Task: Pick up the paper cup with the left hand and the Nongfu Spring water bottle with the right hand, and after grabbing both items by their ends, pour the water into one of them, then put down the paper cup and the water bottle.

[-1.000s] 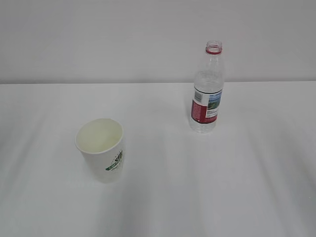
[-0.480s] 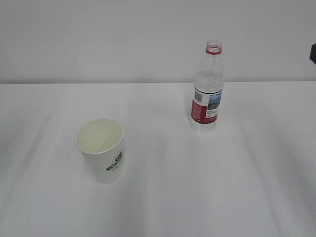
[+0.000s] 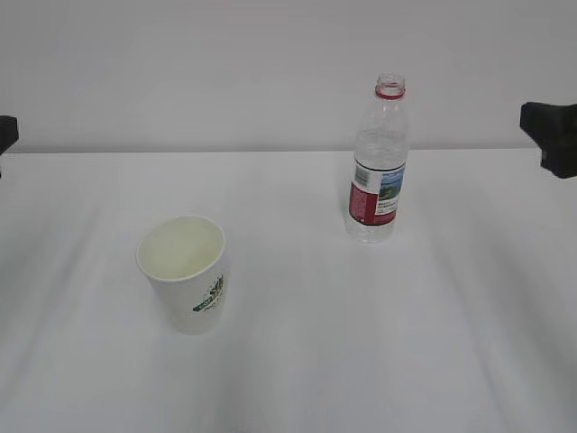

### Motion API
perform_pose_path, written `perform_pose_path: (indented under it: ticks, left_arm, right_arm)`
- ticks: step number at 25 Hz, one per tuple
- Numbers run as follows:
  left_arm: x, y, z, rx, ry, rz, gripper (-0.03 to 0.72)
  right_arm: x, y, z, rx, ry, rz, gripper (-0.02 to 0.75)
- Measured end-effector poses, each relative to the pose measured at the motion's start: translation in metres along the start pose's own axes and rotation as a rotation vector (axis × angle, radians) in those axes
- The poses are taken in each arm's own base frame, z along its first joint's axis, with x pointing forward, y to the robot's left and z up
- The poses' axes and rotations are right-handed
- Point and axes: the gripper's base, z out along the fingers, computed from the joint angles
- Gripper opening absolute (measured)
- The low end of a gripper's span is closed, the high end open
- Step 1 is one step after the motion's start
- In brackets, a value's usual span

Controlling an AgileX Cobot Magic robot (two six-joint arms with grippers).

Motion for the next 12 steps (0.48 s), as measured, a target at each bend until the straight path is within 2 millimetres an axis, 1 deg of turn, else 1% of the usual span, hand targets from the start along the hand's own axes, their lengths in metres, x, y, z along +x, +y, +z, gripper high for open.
perform_pose_path:
  ticks: [3,5,8,12]
  left_arm:
    - [0.017,-0.002,-0.007,0.006,-0.046,-0.005,0.445]
    - [0.029,-0.004,-0.013,0.01,-0.073,-0.007,0.444]
    - [0.049,-0.007,-0.024,0.016,-0.087,-0.011,0.444]
    - [0.066,-0.009,-0.033,0.021,-0.076,-0.015,0.444]
  right_arm:
    - [0.012,0.002,0.009,-0.01,0.025,0.0,0.569]
    - [0.023,0.005,0.01,-0.019,0.007,0.003,0.569]
    - [0.038,0.009,0.008,-0.032,-0.055,0.009,0.569]
    - [0.056,0.014,0.001,-0.047,-0.12,0.018,0.568]
